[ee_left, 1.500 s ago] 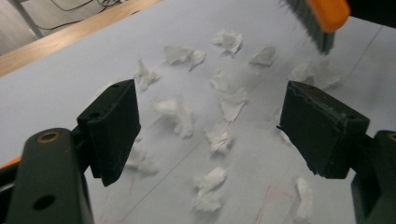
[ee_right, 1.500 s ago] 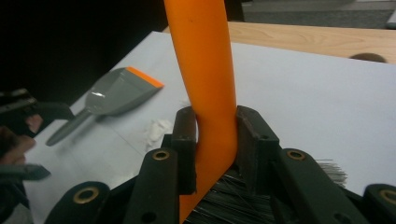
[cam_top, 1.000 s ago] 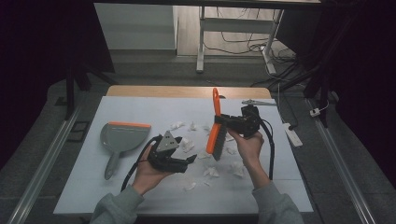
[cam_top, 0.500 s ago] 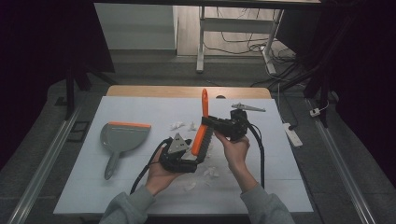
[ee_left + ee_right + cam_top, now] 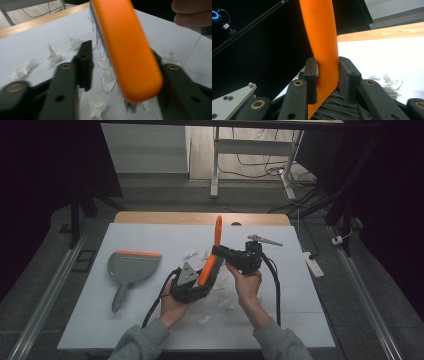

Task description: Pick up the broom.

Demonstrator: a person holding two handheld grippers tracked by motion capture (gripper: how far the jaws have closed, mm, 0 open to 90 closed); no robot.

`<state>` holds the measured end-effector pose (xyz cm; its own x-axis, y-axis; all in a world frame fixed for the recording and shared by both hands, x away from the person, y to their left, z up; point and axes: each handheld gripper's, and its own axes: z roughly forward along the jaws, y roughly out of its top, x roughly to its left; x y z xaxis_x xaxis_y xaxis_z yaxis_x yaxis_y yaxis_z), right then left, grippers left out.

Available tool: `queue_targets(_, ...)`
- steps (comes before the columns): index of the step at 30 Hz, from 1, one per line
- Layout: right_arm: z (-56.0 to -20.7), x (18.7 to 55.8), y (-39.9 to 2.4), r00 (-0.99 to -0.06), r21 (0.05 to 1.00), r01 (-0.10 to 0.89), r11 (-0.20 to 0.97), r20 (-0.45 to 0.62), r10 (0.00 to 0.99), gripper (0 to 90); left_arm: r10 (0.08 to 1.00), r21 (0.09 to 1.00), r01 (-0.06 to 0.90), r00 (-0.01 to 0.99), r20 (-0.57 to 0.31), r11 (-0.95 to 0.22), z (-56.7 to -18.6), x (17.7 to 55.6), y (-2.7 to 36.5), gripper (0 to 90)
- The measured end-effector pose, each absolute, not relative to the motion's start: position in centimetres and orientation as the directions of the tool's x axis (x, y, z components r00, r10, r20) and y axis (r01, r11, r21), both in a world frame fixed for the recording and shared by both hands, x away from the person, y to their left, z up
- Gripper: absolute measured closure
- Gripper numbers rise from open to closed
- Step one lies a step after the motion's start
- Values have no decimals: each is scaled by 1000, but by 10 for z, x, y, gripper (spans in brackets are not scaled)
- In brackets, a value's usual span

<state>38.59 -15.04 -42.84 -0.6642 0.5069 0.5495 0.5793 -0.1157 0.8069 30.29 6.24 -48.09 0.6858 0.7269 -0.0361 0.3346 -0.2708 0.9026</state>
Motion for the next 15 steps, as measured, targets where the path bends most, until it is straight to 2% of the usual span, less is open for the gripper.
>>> queue_targets(2,-429,385,-151,-661,806,579,-125,553,507,704,735,899,345,677,-41,-268,-481,304,63,688)
queue_targets(4,-429,384,-150,-663,808,575,-127,551,507,704,740,893,373,669,-70,-253,-481,307,66,735)
queue_targets(8,-429,383,-149,-665,814,568,-121,541,515,702,739,881,407,665,-105,-241,-480,312,74,765)
queue_targets(15,-430,383,-148,-671,813,571,-113,542,506,700,715,861,427,690,-112,-277,-474,315,82,776)
